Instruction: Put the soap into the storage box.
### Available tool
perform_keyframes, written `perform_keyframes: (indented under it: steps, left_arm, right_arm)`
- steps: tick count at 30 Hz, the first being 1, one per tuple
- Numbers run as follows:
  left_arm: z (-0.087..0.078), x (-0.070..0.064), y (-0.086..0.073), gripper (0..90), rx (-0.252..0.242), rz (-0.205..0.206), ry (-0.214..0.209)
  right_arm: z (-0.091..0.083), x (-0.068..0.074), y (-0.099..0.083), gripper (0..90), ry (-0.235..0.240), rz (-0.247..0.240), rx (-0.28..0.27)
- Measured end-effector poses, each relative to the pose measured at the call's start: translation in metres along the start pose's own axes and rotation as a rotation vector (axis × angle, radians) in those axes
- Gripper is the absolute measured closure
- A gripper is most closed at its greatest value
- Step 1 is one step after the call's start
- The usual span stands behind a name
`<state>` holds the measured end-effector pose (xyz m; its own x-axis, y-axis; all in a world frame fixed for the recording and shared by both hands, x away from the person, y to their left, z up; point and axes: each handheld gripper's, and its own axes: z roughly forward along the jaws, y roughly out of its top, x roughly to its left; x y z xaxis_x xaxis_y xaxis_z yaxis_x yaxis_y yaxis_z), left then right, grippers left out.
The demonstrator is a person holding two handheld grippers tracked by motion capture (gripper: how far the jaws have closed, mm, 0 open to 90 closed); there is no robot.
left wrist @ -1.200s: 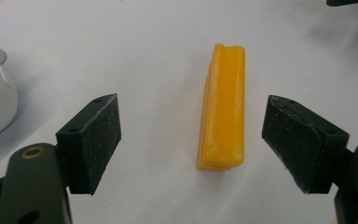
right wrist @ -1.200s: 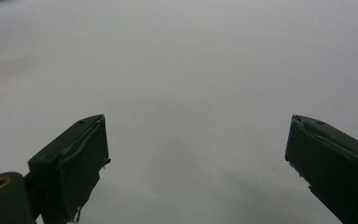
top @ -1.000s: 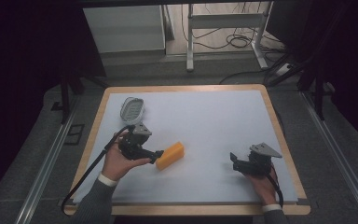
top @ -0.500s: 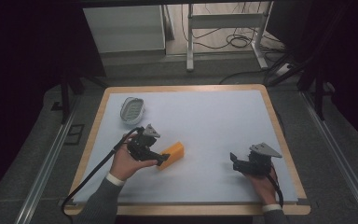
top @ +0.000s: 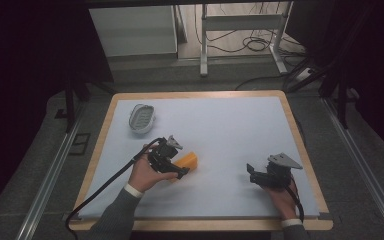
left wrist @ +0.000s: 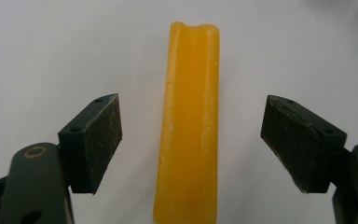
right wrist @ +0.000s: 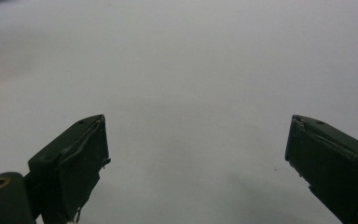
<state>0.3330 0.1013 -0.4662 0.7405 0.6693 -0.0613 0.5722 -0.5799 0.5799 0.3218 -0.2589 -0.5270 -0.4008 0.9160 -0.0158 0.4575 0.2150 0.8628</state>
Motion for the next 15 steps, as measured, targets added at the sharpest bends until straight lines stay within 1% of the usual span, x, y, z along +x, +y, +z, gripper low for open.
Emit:
perform_keyframes:
  steps: [2,5,7,11,13,15]
  left_arm:
    - [0.002,0.000,0.000,21.3,0.002,-0.003,-0.005]
    - [0.009,0.002,0.000,21.4,0.027,-0.005,0.003]
    - [0.010,0.002,0.000,21.6,0.029,-0.004,0.006]
    - [0.021,0.003,0.001,22.2,0.048,-0.008,0.015]
    - [0.023,0.004,0.001,22.7,0.050,-0.007,0.019]
    - [0.028,0.004,0.001,24.3,0.064,-0.010,0.022]
  right_arm:
    - [0.000,0.000,0.000,6.0,0.001,0.003,0.000]
    - [0.000,0.000,0.000,6.0,0.001,0.001,0.000]
    - [0.000,0.000,0.000,6.0,0.000,0.001,0.001]
    - [0.000,0.000,0.000,6.0,-0.003,0.000,0.004]
    - [0.000,0.000,0.000,6.0,-0.004,0.000,0.004]
    - [0.000,0.000,0.000,6.0,-0.005,0.001,0.002]
